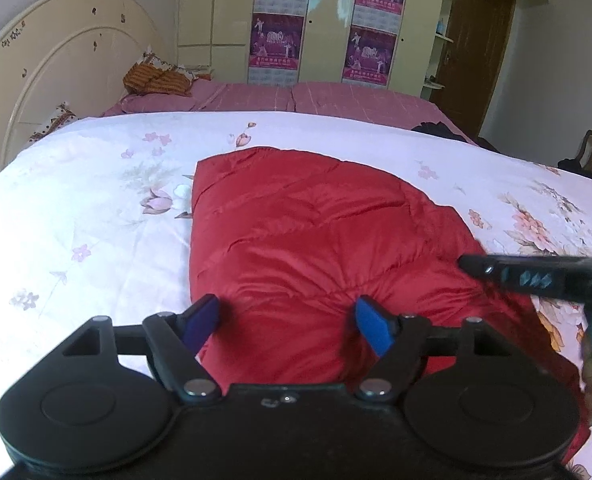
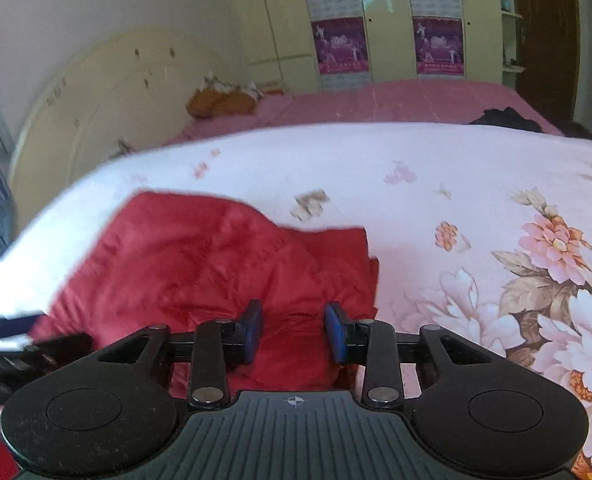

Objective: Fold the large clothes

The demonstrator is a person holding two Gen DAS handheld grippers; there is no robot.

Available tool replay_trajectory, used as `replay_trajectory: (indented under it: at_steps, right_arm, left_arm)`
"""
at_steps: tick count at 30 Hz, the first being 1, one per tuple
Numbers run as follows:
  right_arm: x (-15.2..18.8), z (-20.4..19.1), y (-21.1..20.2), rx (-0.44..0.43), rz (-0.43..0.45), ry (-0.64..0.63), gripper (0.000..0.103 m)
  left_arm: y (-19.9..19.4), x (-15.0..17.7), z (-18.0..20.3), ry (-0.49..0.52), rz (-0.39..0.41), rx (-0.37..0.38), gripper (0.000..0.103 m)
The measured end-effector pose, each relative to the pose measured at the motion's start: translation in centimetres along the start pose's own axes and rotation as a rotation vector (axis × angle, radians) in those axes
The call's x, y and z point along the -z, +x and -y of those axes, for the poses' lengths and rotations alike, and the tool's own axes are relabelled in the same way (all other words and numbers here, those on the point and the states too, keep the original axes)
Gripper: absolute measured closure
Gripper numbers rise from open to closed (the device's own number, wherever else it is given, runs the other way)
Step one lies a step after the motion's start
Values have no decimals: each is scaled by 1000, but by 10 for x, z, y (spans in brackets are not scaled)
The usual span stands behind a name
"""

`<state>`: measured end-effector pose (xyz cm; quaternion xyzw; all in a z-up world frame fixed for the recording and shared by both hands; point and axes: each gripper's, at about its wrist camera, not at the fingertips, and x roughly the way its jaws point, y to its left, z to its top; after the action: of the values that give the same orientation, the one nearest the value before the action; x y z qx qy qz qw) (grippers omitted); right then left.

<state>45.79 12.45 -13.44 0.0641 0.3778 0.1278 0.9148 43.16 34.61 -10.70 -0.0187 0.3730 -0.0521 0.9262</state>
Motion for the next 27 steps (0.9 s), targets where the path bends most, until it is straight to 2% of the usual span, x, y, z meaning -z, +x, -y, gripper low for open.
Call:
replay_trajectory:
  at_steps: [8, 11, 14, 17, 22, 27]
  right_arm:
    - [17, 3, 18, 15, -29, -10, 70]
    - [9, 7, 18, 6, -63, -5, 70]
    - [0, 9, -6, -10, -29, 45, 69]
    - [2, 0, -42, -41, 31, 26, 69]
    - [32, -20, -89, -58, 65, -66, 69]
    - [74, -30, -84, -42, -22, -94, 69]
  left_arm:
    - [6, 2, -2, 3, -6, 2, 25]
    - [1, 0, -4, -13, -11, -4, 26]
    - [-20, 1, -3, -4, 23, 0, 28]
    - [-42, 10, -1, 30, 43, 8, 28]
    - [-68, 38, 0, 48, 26, 15, 28]
    - [-63, 60, -1, 35, -8, 8, 27]
